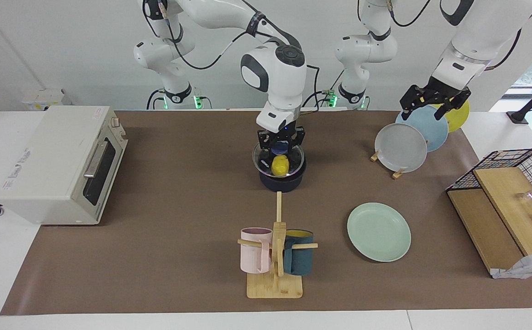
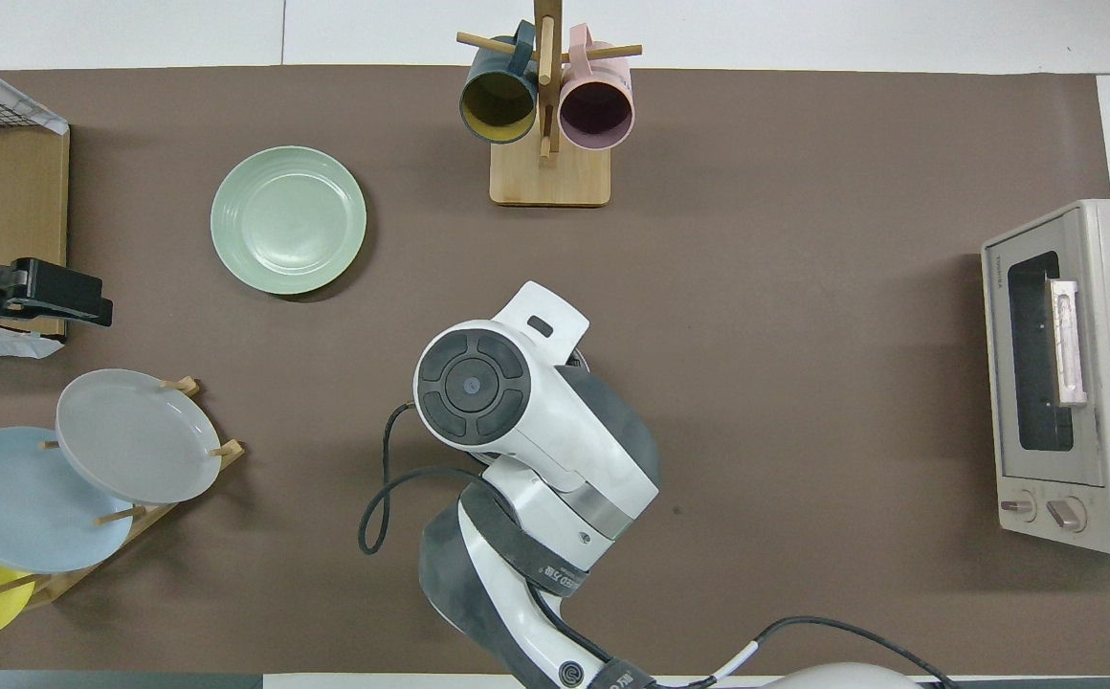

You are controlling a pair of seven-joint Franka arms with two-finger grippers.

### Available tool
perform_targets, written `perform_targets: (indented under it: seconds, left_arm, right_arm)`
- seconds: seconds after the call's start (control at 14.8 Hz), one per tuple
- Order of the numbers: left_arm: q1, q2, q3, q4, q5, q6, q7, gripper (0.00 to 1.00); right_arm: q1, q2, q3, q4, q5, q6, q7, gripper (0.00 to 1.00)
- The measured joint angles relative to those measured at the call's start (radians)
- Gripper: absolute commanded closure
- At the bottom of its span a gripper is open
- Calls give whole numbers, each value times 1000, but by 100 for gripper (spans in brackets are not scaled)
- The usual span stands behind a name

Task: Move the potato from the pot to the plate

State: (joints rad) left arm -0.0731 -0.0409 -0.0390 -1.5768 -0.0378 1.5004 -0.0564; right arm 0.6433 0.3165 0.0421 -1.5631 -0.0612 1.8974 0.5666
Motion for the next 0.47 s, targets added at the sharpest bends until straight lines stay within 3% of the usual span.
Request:
perform_targets:
  seconds: [0.2,0.47]
  left_arm:
    - [-62,0,-7,-10,-8,7,-104,0]
    - [-312,-1,-21,-134,-10,168,-459,0]
  right_arm:
    - [-131,-26,-3,2,3,-64,-173,68]
    - [-346,-35,-7,-53,5,-86,-487,68]
